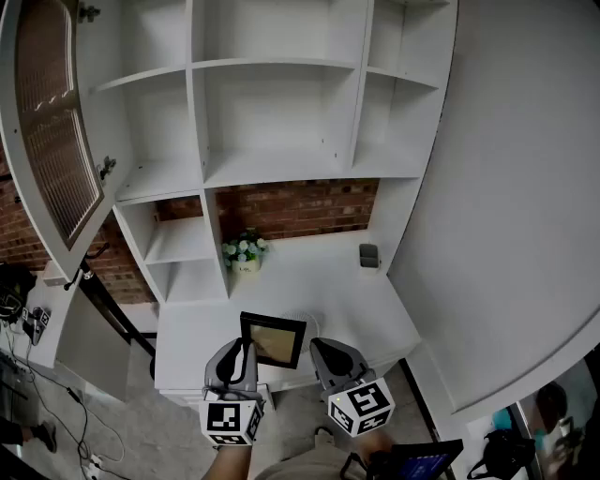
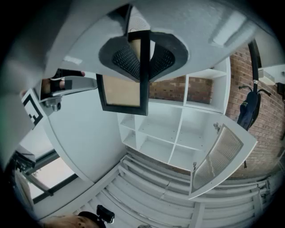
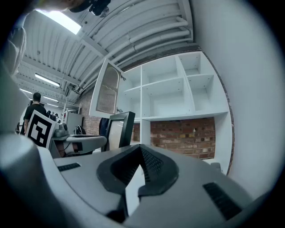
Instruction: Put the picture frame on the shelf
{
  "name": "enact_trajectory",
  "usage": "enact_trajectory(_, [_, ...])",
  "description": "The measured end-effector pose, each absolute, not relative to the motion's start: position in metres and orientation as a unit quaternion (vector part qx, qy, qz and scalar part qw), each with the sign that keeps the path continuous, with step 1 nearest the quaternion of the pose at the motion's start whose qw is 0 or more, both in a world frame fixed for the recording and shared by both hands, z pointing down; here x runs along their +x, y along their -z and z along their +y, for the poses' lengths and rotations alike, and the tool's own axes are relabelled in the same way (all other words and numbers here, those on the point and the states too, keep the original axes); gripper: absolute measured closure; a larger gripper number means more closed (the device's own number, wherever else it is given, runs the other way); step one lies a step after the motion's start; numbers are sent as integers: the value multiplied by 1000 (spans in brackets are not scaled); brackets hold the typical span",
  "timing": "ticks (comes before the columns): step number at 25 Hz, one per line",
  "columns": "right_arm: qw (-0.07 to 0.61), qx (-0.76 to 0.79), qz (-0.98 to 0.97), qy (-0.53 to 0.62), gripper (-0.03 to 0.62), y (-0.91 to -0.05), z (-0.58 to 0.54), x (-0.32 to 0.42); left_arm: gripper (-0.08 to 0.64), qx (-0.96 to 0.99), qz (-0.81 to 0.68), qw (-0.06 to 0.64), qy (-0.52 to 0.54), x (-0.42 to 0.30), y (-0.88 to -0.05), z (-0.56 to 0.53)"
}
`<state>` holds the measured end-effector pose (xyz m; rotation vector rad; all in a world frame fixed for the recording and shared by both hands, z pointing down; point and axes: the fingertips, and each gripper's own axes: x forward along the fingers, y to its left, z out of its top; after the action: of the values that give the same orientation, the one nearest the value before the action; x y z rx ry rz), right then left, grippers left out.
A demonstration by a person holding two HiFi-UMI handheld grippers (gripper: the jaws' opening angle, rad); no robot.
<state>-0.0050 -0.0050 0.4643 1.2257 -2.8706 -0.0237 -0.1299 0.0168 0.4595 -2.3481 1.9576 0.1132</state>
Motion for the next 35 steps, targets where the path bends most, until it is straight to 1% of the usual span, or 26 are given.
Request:
enact_trajectory(11, [10,391,-920,9,578,-464,-2,-6,491,-767,638,48,-37,-130,-457,20])
enact_trajectory(17, [-13,378,-925,-16,575,-464,-1,-7,491,-765,641,47,-37,-133,-457,21])
enact_trajectory(27, [-9,356,-934,1,574,-452,0,-15,491,-757,650,61,-34,-143,-444,25])
enact_trajectory(31, [-7,349,-937,1,572,-449,2,-19,491,-760,647,54,-29,-145,-440,32])
enact_trajectory(35, [-6,344,-939,1,572,-446,5,-25,491,-752,655,70,-25,-157,-435,39])
